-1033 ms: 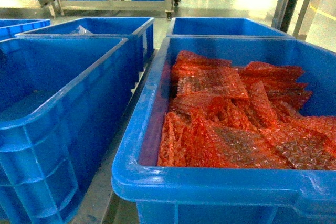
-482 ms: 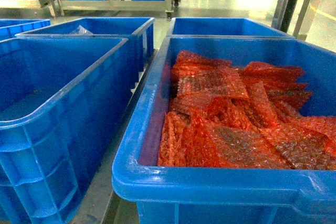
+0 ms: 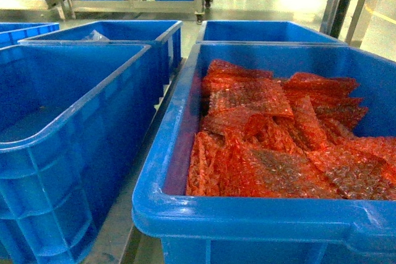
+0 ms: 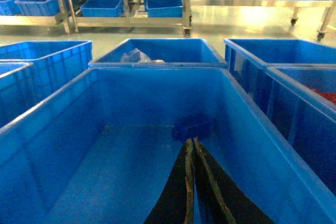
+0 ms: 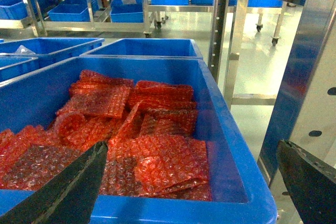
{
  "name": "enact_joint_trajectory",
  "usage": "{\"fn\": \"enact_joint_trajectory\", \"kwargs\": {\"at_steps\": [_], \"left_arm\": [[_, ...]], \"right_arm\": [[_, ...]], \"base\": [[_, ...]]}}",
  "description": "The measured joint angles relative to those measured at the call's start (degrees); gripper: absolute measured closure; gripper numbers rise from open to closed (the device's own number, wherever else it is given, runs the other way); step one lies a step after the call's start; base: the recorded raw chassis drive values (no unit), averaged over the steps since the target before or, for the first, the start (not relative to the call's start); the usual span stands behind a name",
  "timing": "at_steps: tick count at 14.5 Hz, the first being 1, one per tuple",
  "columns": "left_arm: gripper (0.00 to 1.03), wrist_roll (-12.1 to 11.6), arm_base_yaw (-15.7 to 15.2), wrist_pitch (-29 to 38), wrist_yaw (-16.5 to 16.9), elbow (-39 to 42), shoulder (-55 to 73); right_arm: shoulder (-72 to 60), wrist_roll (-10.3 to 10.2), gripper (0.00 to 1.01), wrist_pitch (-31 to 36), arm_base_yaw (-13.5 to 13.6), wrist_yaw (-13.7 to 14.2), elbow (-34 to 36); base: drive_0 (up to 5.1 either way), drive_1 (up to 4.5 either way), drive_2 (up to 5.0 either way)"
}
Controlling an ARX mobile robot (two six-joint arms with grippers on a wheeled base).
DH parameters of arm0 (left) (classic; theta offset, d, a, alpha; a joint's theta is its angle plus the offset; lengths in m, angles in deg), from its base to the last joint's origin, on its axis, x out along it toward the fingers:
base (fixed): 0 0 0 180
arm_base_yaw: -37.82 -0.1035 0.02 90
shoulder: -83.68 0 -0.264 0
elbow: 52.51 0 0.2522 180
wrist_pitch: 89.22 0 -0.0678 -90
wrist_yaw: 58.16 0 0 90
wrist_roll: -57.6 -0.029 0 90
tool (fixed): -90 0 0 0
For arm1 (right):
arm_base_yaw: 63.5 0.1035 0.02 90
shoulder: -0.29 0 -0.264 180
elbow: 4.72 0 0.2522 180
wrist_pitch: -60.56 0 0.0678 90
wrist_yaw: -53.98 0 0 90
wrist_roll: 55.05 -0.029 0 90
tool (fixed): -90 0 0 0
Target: Pick blue part to blue bin on bottom shelf
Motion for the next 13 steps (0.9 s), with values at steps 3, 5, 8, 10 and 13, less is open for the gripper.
{"fn": "enact_joint_trajectory", "kwargs": {"at_steps": [3,5,8,10,13], "left_arm": [[1.01,0.0,0.0,-3.6,0.0,3.5,-7.2],[1.01,0.0,0.0,-6.9,0.0,5.2,-12.0],[1.01,0.0,0.0,-8.3,0.0,8.8,-16.5],[1.01,0.0,0.0,-12.9,0.0,8.8,-22.3],[1.01,0.0,0.0,-19.8,0.0,8.8,-29.3]], "right_arm": [[0.0,0.0,0.03,0.0,0.0,0.0,0.0],[0.0,0.0,0.03,0.0,0.0,0.0,0.0],[0.0,0.0,0.03,0.0,0.0,0.0,0.0],[0.0,0.0,0.03,0.0,0.0,0.0,0.0],[0.0,0.0,0.03,0.0,0.0,0.0,0.0]], "base": [[0.0,0.00,0.0],[0.0,0.00,0.0],[0.0,0.00,0.0],[0.0,0.00,0.0],[0.0,0.00,0.0]]}}
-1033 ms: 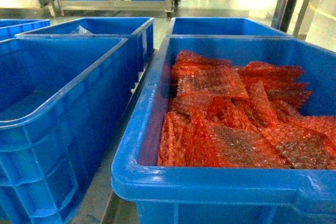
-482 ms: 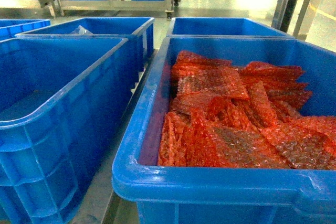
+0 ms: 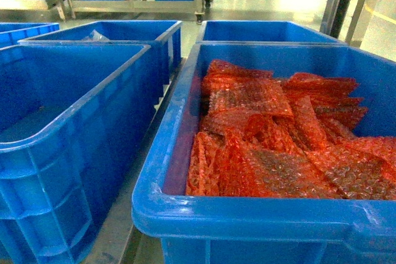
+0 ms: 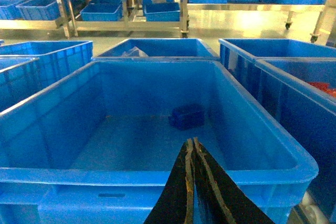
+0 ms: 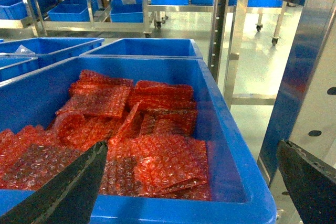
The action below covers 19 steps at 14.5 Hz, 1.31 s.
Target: Pick blue part to blue bin on bottom shelf
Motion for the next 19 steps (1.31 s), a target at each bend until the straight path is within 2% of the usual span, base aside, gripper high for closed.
{"fn": "enact_joint_trajectory", "kwargs": {"at_steps": [6,11,12,13,14,19], "left_arm": [[1.01,0.0,0.0,-9.9,0.0,0.0,-10.4],[1.01,0.0,0.0,-15.3,0.0,0.0,-15.7],[1.01,0.0,0.0,-17.4,0.0,0.0,-17.2],[1.01,0.0,0.0,-26.4,0.1,0.0,-24.1],[1.01,-0.1,0.0,-24.7,-0.1,-0.3,-25.4],[1.01,-0.2,0.0,-25.8,0.0,0.0,-25.4]], "right_arm": [[0.0,0.0,0.03,0.0,0.0,0.0,0.0],[0.0,0.0,0.03,0.0,0.0,0.0,0.0],[0.0,0.0,0.03,0.0,0.0,0.0,0.0],[0.0,0.0,0.03,0.0,0.0,0.0,0.0],[0.0,0.0,0.03,0.0,0.0,0.0,0.0],[0.0,0.0,0.03,0.0,0.0,0.0,0.0]], "base": [[0.0,0.00,0.0],[0.0,0.00,0.0],[0.0,0.00,0.0],[0.0,0.00,0.0],[0.0,0.00,0.0],[0.0,0.00,0.0]]}}
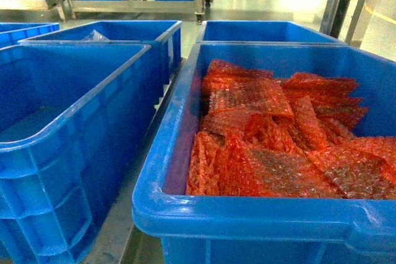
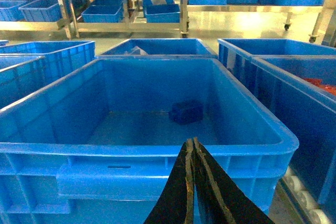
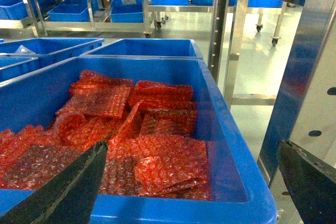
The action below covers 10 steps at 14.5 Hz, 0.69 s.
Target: Pick blue part to blue bin on bottom shelf
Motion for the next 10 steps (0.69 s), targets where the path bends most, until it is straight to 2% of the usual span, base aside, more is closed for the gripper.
{"fn": "enact_joint_trajectory", "kwargs": {"at_steps": [2,9,10], "left_arm": [[0.97,0.0,0.0,0.0,0.0,0.0,0.0],[0.07,0.0,0.0,0.0,0.0,0.0,0.0],[0.04,-0.1,0.0,0.0,0.0,0.0,0.0]], "right_arm": [[0.0,0.0,0.03,0.0,0.0,0.0,0.0],[0.0,0.0,0.03,0.0,0.0,0.0,0.0],[0.0,0.0,0.03,0.0,0.0,0.0,0.0]], "base": [[0.0,0.00,0.0],[0.0,0.00,0.0],[0.0,0.00,0.0]]}}
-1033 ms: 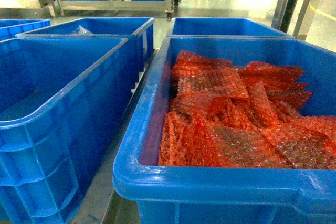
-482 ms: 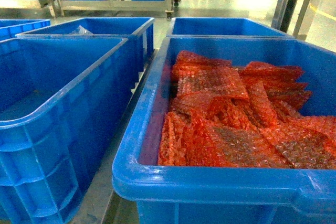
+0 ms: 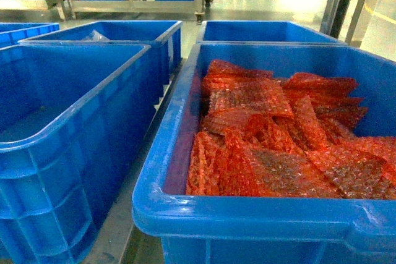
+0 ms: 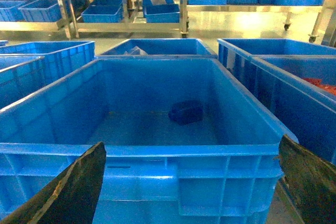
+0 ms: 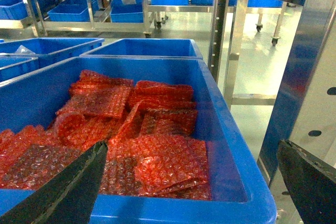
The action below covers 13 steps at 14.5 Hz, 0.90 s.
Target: Pick blue part to blue bin on bottom shelf
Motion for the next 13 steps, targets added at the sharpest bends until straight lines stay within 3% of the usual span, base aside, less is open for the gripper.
{"fn": "enact_joint_trajectory", "kwargs": {"at_steps": [13], "left_arm": [[0.05,0.0,0.0,0.0,0.0,0.0,0.0]], "right_arm": [[0.0,0.0,0.03,0.0,0.0,0.0,0.0]], "base": [[0.0,0.00,0.0]]}}
